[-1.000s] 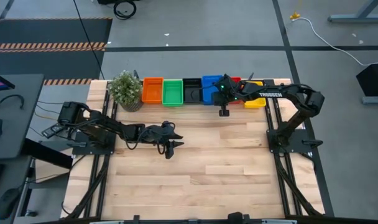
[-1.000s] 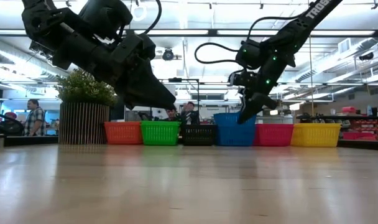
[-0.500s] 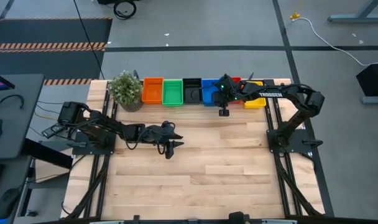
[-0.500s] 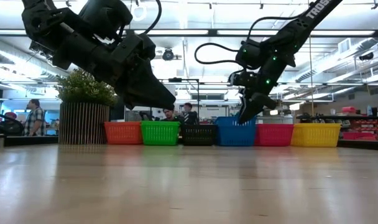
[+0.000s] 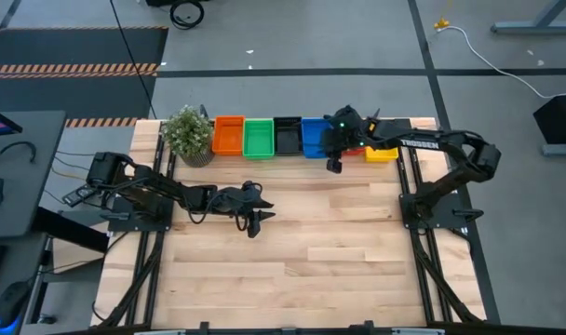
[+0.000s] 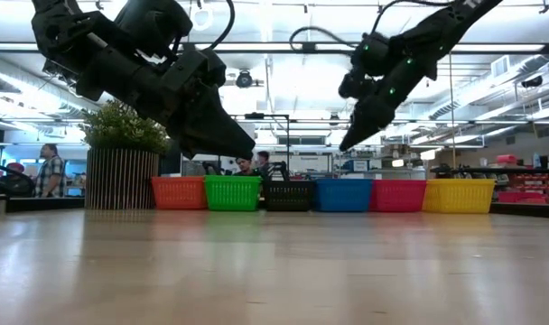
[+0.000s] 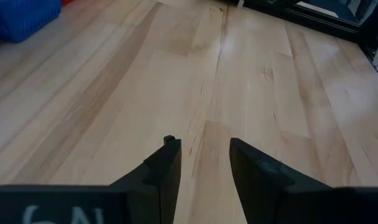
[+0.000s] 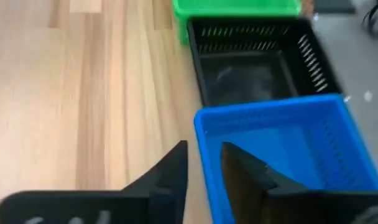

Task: Stack baskets by color
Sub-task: Stack the bottom blue bin on top of the top blue bin, then return to Home Position

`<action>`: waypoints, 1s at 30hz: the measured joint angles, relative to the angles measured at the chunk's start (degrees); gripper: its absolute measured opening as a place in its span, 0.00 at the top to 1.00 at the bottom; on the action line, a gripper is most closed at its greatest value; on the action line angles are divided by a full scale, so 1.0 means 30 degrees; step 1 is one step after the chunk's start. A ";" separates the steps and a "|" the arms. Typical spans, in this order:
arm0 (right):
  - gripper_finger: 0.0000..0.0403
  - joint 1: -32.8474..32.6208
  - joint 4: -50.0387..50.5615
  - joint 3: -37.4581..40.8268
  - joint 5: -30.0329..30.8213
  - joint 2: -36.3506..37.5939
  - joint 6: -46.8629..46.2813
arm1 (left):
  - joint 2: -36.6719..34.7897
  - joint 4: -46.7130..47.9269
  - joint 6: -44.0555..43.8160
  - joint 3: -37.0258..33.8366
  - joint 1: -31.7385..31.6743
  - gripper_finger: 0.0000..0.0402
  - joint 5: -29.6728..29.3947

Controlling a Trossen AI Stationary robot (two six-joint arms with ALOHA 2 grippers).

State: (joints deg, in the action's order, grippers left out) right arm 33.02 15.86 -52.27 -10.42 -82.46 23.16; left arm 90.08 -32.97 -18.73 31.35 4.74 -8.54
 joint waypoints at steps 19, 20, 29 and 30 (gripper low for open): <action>0.98 -0.0315 -0.3566 0.0350 0.1138 -0.3722 -0.1713 | -0.0018 0.0079 -0.0005 -0.0001 -0.0001 0.65 0.0003; 0.98 -0.0368 -0.3641 0.0350 0.1005 -0.3458 -0.1713 | -0.0116 0.0115 -0.0030 -0.0005 0.0000 0.65 0.0003; 0.99 -0.3256 -0.2867 0.0679 -0.0499 -0.0695 -0.3141 | -0.3974 0.2679 0.0916 -0.0373 0.0053 0.65 -0.0190; 0.99 -0.3838 -0.3003 0.1056 -0.0513 -0.0309 -0.3180 | -0.4686 0.2697 0.1168 -0.0626 0.0103 0.65 -0.0615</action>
State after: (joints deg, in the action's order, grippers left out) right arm 21.50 6.85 -49.10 -11.96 -83.39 13.62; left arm 76.03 -24.88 -15.23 29.48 5.05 -10.39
